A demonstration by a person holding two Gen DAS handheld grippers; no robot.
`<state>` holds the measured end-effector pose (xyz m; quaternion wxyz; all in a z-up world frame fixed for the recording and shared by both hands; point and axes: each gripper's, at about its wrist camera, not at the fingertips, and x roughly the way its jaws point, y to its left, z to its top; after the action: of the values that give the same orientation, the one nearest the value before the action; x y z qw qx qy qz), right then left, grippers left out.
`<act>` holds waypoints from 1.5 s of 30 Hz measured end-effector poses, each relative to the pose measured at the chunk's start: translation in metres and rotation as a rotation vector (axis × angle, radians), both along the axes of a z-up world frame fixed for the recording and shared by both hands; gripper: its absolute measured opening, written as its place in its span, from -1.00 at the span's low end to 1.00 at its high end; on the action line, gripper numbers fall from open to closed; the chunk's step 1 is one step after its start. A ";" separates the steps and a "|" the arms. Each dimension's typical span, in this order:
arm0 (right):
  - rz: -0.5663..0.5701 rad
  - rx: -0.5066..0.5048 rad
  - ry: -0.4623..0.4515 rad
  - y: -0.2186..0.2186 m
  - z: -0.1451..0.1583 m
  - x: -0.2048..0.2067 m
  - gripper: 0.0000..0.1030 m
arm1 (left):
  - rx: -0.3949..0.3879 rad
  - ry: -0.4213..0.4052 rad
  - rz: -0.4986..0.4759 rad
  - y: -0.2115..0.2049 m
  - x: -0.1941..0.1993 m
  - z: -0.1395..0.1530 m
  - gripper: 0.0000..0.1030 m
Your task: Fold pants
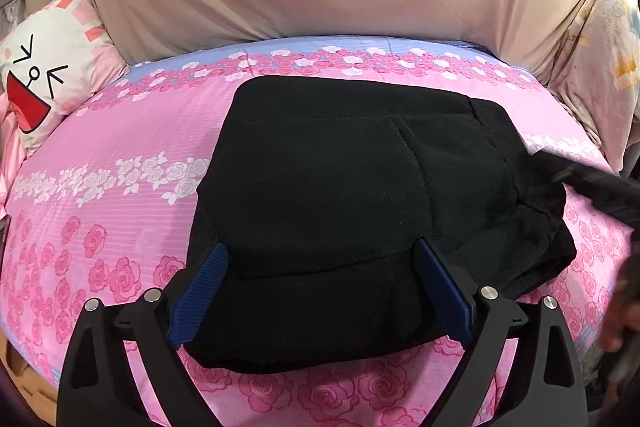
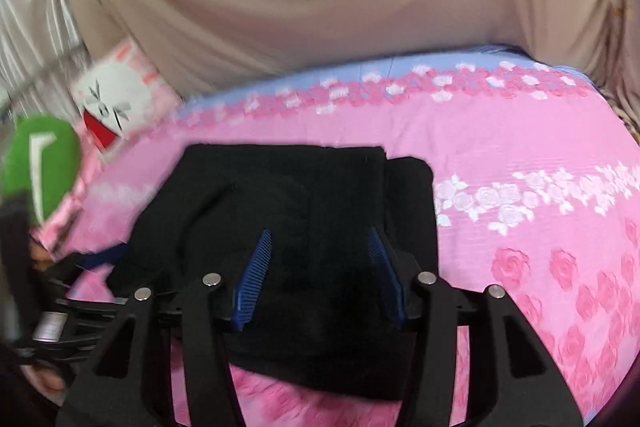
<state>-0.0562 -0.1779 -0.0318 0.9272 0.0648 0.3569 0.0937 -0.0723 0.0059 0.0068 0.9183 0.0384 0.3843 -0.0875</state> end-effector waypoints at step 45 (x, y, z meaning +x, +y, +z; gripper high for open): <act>0.083 0.395 0.048 -0.061 0.015 -0.023 -0.55 | -0.119 -0.027 -0.326 -0.044 -0.027 0.038 0.78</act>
<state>-0.0788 -0.2389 -0.0170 0.8831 0.2328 0.3558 0.1984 -0.0989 -0.0384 0.0447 0.8976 0.0471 0.3548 -0.2574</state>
